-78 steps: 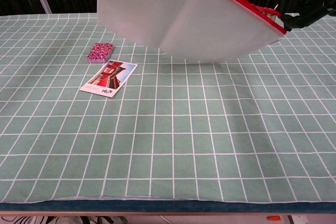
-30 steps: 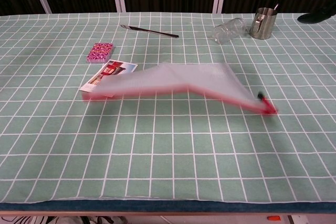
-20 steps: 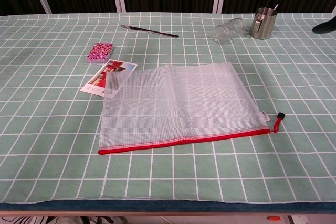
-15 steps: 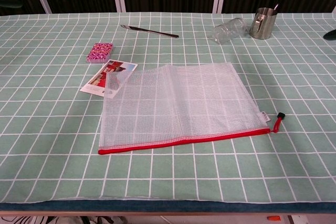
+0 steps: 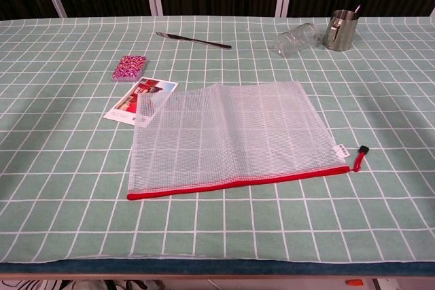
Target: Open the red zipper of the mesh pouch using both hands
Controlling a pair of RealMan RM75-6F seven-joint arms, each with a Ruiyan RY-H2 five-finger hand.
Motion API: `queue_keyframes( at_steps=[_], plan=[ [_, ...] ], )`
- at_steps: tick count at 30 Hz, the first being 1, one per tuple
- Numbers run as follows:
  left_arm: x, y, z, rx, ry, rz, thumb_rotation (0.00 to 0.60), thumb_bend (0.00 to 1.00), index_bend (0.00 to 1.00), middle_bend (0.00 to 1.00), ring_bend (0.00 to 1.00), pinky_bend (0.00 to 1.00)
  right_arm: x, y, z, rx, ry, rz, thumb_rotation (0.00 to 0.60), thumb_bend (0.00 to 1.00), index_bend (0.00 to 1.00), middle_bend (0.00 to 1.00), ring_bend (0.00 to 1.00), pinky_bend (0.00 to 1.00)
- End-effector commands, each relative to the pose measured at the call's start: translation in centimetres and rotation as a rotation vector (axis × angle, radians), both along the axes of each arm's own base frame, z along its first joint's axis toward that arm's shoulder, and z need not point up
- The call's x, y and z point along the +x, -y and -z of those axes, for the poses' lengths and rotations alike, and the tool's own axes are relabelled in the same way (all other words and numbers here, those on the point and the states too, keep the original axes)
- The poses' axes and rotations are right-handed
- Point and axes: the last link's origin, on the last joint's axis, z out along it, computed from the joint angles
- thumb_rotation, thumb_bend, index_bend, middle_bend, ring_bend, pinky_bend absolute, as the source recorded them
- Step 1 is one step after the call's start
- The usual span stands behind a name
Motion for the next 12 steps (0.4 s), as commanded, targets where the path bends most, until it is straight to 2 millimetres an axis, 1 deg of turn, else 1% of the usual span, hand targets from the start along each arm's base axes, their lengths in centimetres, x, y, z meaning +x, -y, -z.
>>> queue_keyframes(
  at_steps=[1,4,8,12],
  plan=[
    [-1.8,1.5,-0.6,0.028,-0.007,-0.008,0.600,0.06,0.00,0.00,0.00,0.00,-2.9,-2.3,-0.6,-0.032,-0.032,-0.009,0.600,0.05,0.00,0.00,0.00,0.22],
    [-2.2,1.5,-1.0,0.081,0.008,0.014,0.600,0.06,0.00,0.00,0.00,0.00,-3.8,-3.1,-0.6,-0.058,-0.019,-0.028,0.600,0.05,0.00,0.00,0.00,0.22],
    [-2.4,1.5,-1.0,0.096,-0.005,0.040,0.600,0.06,0.00,0.00,0.00,0.00,-3.6,-3.2,-0.7,-0.082,-0.031,-0.082,0.600,0.05,0.00,0.00,0.00,0.22],
    [-2.3,1.6,-0.9,0.095,0.000,0.050,0.600,0.06,0.00,0.00,0.00,0.00,-3.9,-3.4,-0.4,-0.072,-0.027,-0.075,0.600,0.05,0.00,0.00,0.00,0.22]
  ],
)
